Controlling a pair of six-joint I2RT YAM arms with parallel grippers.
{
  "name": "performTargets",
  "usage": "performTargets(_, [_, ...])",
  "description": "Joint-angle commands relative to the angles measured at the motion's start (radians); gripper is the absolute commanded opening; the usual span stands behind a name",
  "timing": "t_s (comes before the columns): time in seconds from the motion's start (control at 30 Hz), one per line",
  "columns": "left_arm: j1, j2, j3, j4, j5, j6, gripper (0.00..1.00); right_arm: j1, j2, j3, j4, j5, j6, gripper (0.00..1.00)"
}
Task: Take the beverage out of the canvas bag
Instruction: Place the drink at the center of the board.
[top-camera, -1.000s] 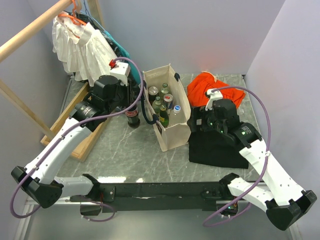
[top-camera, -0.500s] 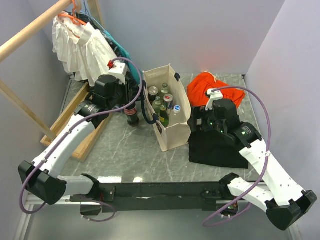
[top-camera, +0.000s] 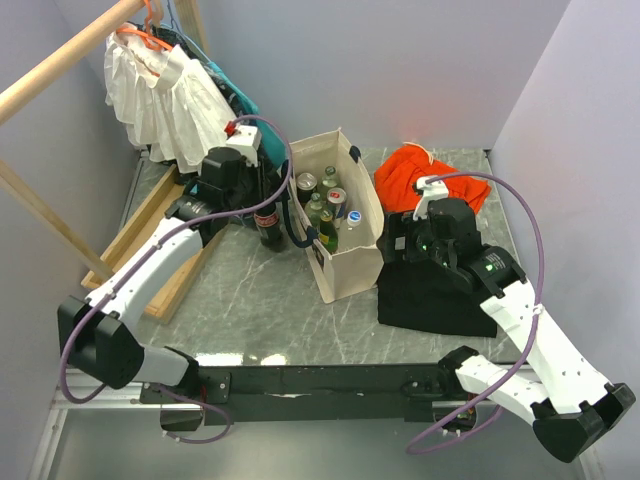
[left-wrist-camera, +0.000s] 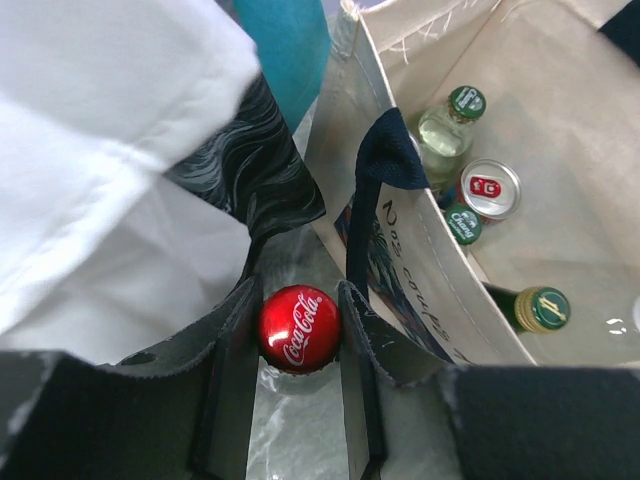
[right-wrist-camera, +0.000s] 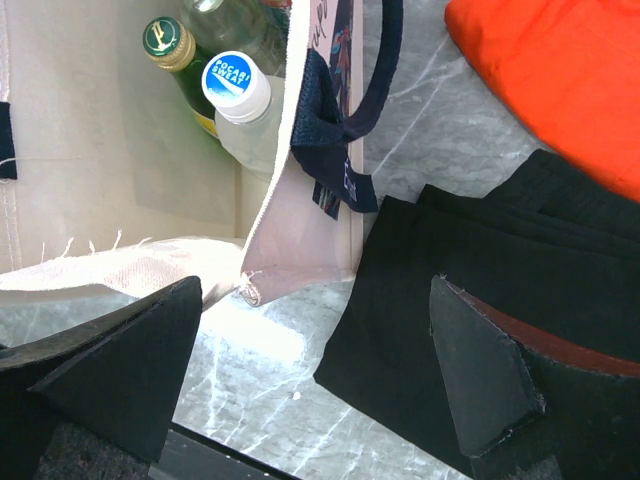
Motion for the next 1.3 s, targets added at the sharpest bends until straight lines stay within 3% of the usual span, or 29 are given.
performTargets(0.0, [0.008,-0.005,0.021,0.253,0.01,0.02,0.01,0.007,-0.016,0.034,-0.003,0.03,-0.017,1.0])
performTargets(0.57, [0.034,0.126,0.047,0.313,0.027,0.021,0.01,0.007,-0.04,0.045,-0.008,0.07,-0.024,1.0])
performTargets(1.27, [0.034,0.146,0.023,0.354,0.007,0.072,0.01,0.005,-0.031,0.032,0.006,0.067,-0.023,1.0])
